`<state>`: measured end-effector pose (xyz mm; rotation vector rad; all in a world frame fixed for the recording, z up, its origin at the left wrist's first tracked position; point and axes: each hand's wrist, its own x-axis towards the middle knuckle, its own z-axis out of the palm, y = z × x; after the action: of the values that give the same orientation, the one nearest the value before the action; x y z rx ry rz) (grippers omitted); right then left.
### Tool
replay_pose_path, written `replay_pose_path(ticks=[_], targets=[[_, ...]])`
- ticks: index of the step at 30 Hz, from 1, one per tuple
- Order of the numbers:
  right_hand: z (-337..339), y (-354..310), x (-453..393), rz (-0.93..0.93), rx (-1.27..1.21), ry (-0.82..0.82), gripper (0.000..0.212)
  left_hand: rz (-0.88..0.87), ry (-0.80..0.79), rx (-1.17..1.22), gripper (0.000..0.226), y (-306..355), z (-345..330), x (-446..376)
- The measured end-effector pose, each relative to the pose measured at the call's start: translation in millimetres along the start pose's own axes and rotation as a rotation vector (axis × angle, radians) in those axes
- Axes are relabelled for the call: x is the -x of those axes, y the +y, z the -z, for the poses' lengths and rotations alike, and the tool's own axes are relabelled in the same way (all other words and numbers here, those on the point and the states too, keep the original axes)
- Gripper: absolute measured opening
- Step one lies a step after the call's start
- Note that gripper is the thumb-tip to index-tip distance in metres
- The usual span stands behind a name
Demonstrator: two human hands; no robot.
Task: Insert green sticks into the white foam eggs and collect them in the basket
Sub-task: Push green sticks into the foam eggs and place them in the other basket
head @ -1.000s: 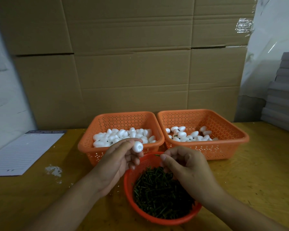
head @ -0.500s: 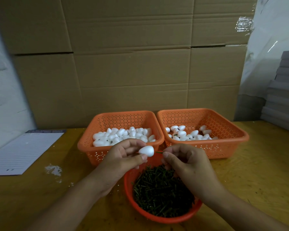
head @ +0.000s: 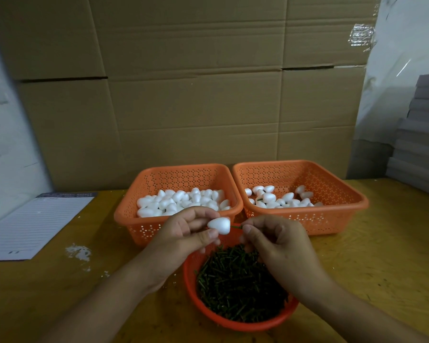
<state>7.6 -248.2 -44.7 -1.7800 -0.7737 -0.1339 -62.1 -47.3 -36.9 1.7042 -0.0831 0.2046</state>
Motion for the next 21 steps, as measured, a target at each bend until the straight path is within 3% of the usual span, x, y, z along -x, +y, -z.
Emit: replay_pose_path(ticks=[21], targets=[[0.8,0.7,1.8,0.033,0.011,-0.073,0.012,-0.026,-0.041,-0.034,0.030,-0.6,-5.3,0.7]])
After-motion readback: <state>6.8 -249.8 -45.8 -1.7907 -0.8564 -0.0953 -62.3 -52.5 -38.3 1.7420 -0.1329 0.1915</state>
